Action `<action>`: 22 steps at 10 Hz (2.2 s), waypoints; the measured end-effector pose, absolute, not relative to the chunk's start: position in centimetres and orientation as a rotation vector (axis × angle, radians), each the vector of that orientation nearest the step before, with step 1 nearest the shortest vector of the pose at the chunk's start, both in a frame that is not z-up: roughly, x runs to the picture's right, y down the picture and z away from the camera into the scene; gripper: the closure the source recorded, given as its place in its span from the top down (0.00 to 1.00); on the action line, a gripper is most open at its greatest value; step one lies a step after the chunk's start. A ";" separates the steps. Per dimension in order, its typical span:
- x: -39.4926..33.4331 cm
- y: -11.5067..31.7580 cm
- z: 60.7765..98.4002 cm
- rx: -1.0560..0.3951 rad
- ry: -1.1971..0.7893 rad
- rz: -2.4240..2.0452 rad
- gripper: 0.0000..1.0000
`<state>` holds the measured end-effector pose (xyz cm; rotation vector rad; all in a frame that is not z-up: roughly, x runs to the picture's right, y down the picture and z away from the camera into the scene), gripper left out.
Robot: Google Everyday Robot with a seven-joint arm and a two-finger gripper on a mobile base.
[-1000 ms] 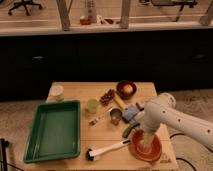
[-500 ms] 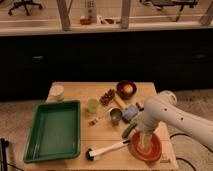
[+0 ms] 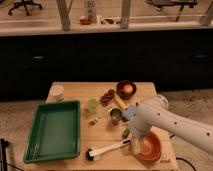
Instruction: Place brush in plastic cup
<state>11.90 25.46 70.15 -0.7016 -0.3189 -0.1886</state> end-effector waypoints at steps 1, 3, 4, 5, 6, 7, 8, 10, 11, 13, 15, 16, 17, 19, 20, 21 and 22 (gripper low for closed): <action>11.0 25.7 70.0 -0.702 -0.330 -0.202 0.80; 9.7 26.7 69.8 -0.706 -0.347 -0.231 0.80; 8.7 27.1 69.9 -0.708 -0.358 -0.251 0.80; 8.1 27.5 69.9 -0.711 -0.363 -0.266 0.80; 7.5 28.2 70.0 -0.711 -0.369 -0.283 0.80; 6.8 28.8 70.0 -0.712 -0.374 -0.301 0.80; 6.4 29.3 70.1 -0.714 -0.380 -0.309 0.80; 5.6 30.3 70.6 -0.715 -0.395 -0.326 0.80; 5.5 30.7 70.9 -0.717 -0.402 -0.328 0.80; 5.0 31.4 71.9 -0.719 -0.422 -0.331 0.80; 4.6 31.7 72.5 -0.716 -0.440 -0.332 0.80; 4.5 31.9 73.1 -0.715 -0.450 -0.326 0.80; 4.2 31.9 73.6 -0.716 -0.458 -0.326 0.80; 4.0 32.3 74.9 -0.724 -0.465 -0.319 0.71; 3.9 32.4 75.4 -0.728 -0.466 -0.320 0.62; 3.7 32.6 76.0 -0.733 -0.468 -0.323 0.50; 3.6 32.5 76.4 -0.735 -0.471 -0.323 0.41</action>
